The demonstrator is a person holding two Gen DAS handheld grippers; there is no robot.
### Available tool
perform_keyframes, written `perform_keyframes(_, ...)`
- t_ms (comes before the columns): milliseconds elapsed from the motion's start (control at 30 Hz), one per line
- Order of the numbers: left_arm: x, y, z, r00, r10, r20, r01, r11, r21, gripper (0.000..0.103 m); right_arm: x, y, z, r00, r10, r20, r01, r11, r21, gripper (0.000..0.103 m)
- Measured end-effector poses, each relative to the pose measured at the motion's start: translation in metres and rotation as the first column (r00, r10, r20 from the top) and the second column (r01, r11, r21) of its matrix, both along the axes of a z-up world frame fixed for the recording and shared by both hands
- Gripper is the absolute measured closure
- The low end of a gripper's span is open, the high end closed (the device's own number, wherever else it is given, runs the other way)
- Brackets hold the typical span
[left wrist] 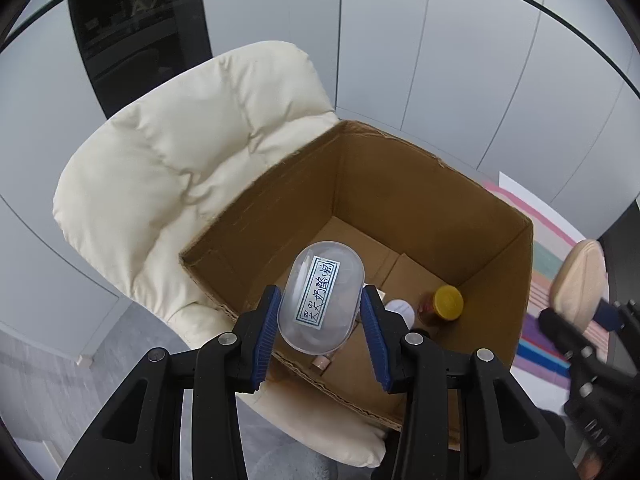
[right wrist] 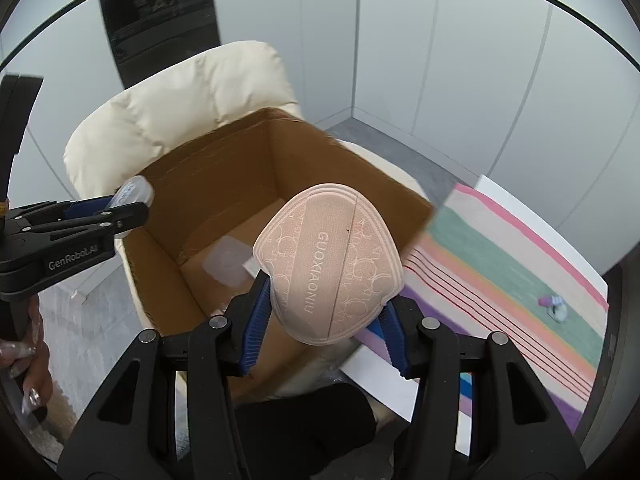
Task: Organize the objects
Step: 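Release the clear case with the left tool while the right tool releases the puff into the box, then withdraw both open tools from the box back toward the cloth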
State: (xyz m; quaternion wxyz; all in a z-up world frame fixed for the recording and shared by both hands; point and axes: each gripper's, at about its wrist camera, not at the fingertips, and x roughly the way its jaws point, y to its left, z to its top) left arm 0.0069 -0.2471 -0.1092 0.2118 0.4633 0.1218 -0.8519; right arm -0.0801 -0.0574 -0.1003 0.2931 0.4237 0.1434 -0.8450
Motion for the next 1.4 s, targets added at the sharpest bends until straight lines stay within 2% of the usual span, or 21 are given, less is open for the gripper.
perform_keyframes(200,-0.003,0.002,0.003,1.000,-0.002,-0.012,0.001,0.999,-0.045,0.061,0.004,-0.023,-0.005,0.999,0.041,-0.005,-0.041,0.999,0.014,0.050)
perform_keyframes(267,-0.003,0.002,0.002,1.000,-0.003,-0.013,0.003,0.999,-0.036,0.061,0.003,-0.025,-0.007,0.999,0.042,0.002,-0.042,0.999,0.013,0.050)
perform_keyframes(333,-0.004,0.001,0.000,1.000,-0.006,-0.011,0.006,1.000,-0.028,0.060,0.001,-0.027,-0.009,0.999,0.043,0.008,-0.043,0.999,0.013,0.047)
perform_keyframes(367,-0.004,0.001,0.000,1.000,-0.010,-0.015,0.010,1.000,-0.020,0.059,0.001,-0.027,-0.010,0.999,0.045,0.011,-0.045,0.999,0.009,0.042)
perform_keyframes(400,-0.005,0.001,-0.001,1.000,-0.014,-0.019,0.014,1.000,-0.013,0.048,0.001,-0.027,-0.010,0.999,0.049,0.015,-0.049,0.999,0.002,0.030)
perform_keyframes(433,-0.006,0.001,-0.001,1.000,-0.018,-0.017,0.018,1.000,-0.008,0.029,0.001,-0.025,-0.011,0.999,0.049,0.019,-0.049,0.999,-0.002,0.022)
perform_keyframes(467,-0.007,0.002,-0.001,1.000,-0.022,-0.013,0.022,1.000,-0.007,0.021,0.001,-0.025,-0.011,0.999,0.040,0.017,-0.039,0.999,-0.010,0.009)
perform_keyframes(500,-0.008,0.002,0.000,1.000,-0.023,-0.015,0.023,1.000,-0.010,0.010,0.001,-0.023,-0.010,0.999,0.035,0.012,-0.035,0.999,-0.017,0.005)
perform_keyframes(533,-0.007,0.004,0.002,0.999,-0.023,-0.023,0.023,1.000,-0.018,0.008,0.002,-0.022,-0.009,0.999,0.032,0.006,-0.032,0.999,-0.026,0.005)
perform_keyframes(733,-0.007,0.014,0.007,0.999,-0.042,-0.035,0.039,0.997,-0.067,0.008,-0.002,-0.019,-0.008,0.999,0.031,0.011,-0.030,0.999,-0.026,0.005)
perform_keyframes(1100,-0.004,0.011,0.008,0.998,-0.030,-0.052,0.028,0.999,-0.032,0.008,-0.001,-0.013,-0.006,1.000,0.022,0.013,-0.022,0.999,-0.028,0.005)
perform_keyframes(1400,-0.014,0.033,0.004,0.996,-0.086,-0.038,0.084,0.996,-0.039,0.008,-0.010,0.012,-0.006,0.999,-0.046,0.025,0.047,0.998,-0.041,0.005)
